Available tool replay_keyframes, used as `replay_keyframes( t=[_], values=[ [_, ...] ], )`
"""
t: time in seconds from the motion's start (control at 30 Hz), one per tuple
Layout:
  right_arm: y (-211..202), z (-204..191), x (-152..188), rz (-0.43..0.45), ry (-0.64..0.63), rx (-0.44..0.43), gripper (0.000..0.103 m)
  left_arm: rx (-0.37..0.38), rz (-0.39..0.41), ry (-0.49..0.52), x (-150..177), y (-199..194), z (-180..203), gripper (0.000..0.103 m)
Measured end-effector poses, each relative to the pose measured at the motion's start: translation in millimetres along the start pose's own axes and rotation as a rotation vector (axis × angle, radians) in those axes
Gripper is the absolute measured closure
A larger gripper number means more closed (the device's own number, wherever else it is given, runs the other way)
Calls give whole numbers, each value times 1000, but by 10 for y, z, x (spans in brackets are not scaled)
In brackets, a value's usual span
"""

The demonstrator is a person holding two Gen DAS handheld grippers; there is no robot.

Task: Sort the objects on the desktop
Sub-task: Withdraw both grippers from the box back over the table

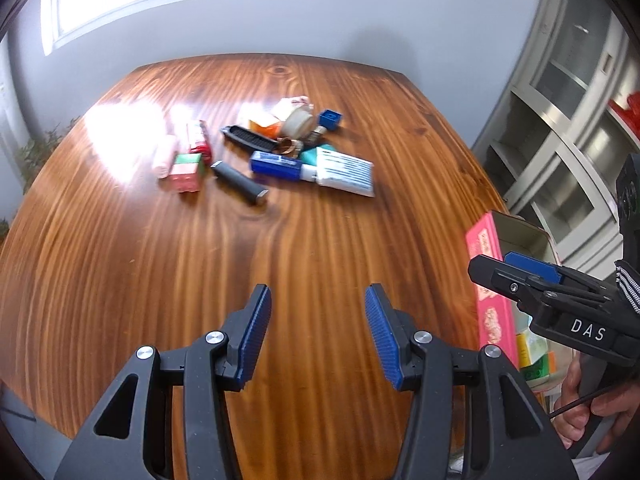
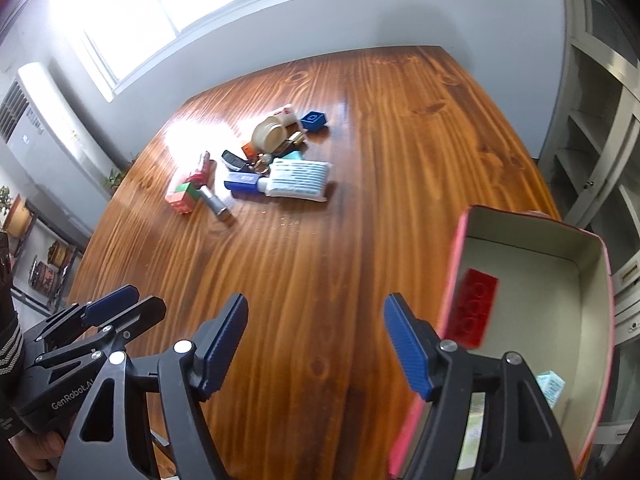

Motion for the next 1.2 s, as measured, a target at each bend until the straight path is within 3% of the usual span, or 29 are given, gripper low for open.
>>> replay_keyframes(
  t=[0.57,1.2],
  values=[
    [404,-521,-123,-54,-6,-19,25,-45,-2,-115,-91,36,-856,50],
    [851,-187,-432,-86,139,76,24,-62,-44,-107,-644,747,-1419,50]
  ],
)
Point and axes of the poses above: each gripper's, at about its wrist camera, not at the fingertips, and y roughly the way its jaws point, z to its right, x to its underside, the point moved 9 cm from there along y, roughly the way its jaws point, and after that the axes turned 1 degree about z, right-handed, at the moved point
